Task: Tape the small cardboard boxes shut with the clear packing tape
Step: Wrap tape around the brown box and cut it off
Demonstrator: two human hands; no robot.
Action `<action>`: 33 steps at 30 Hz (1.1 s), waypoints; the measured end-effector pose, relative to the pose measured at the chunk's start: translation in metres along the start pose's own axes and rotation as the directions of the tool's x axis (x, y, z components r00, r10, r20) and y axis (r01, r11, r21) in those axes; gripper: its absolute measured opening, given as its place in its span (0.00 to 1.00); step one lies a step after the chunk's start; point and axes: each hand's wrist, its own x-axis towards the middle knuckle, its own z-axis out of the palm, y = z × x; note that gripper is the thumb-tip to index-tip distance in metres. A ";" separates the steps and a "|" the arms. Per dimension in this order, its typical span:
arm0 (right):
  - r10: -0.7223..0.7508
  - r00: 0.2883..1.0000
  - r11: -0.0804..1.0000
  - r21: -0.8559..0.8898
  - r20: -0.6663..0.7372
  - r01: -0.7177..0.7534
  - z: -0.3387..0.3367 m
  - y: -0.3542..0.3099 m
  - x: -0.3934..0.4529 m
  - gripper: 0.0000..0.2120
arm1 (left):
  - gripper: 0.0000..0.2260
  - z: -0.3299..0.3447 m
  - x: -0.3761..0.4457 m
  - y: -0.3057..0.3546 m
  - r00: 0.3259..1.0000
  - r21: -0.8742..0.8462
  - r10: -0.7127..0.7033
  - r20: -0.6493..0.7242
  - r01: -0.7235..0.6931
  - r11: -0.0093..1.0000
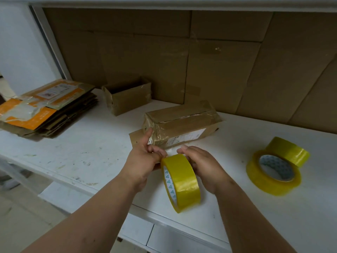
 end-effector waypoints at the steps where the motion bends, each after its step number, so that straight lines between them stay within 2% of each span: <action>1: 0.021 1.000 0.998 0.051 0.004 -0.021 0.001 -0.002 -0.002 0.15 | 0.36 0.001 -0.002 0.001 1.000 0.009 0.009 -0.001 -0.009 1.000; 5: 0.098 0.994 0.974 0.200 0.057 -0.108 0.004 -0.016 -0.014 0.08 | 0.36 0.006 -0.009 0.005 0.996 0.065 0.074 0.051 -0.077 0.995; 7: 0.070 0.996 0.977 0.198 0.048 -0.078 0.003 -0.022 -0.020 0.03 | 0.36 0.011 -0.012 0.008 0.990 0.104 0.116 0.083 -0.125 0.987; 10: 0.008 1.000 0.983 0.185 -0.009 -0.006 -0.003 -0.027 -0.030 0.05 | 0.35 0.019 -0.017 0.011 0.980 0.131 0.153 0.125 -0.169 0.977; 12: -0.021 0.998 0.991 0.133 -0.066 0.030 -0.009 -0.029 -0.035 0.06 | 0.33 0.026 -0.020 0.011 0.974 0.170 0.176 0.144 -0.199 0.965; 14: -0.056 0.990 0.998 -0.001 -0.133 0.057 -0.014 -0.029 -0.039 0.06 | 0.33 0.034 -0.021 0.010 0.968 0.208 0.204 0.148 -0.233 0.950; 17: -0.051 0.985 0.988 -0.149 -0.165 0.026 -0.022 -0.031 -0.049 0.07 | 0.34 0.045 -0.021 0.007 0.964 0.227 0.236 0.120 -0.258 0.939; 21: 0.038 0.997 0.999 -0.028 -0.062 -0.040 -0.033 -0.034 -0.065 0.05 | 0.33 0.057 -0.023 0.005 0.976 0.161 0.202 0.078 -0.213 0.964; 23: 0.035 0.994 0.999 -0.037 -0.100 -0.039 -0.038 -0.033 -0.068 0.01 | 0.33 0.063 -0.026 0.004 0.978 0.136 0.180 0.110 -0.194 0.972; 26: 0.014 0.978 0.995 -0.091 -0.210 -0.034 -0.048 -0.029 -0.071 0.03 | 0.30 0.071 -0.029 0.004 0.981 0.074 0.134 0.142 -0.145 0.987; 28: -0.003 0.964 0.988 -0.152 -0.264 -0.038 -0.055 -0.029 -0.075 0.03 | 0.25 0.077 -0.030 0.007 0.985 -0.009 0.079 0.156 -0.078 0.997; 33: -0.092 0.941 0.948 -0.317 -0.324 -0.016 -0.075 -0.038 -0.093 0.05 | 0.14 0.093 -0.029 0.010 0.974 0.000 -0.008 0.227 0.008 1.000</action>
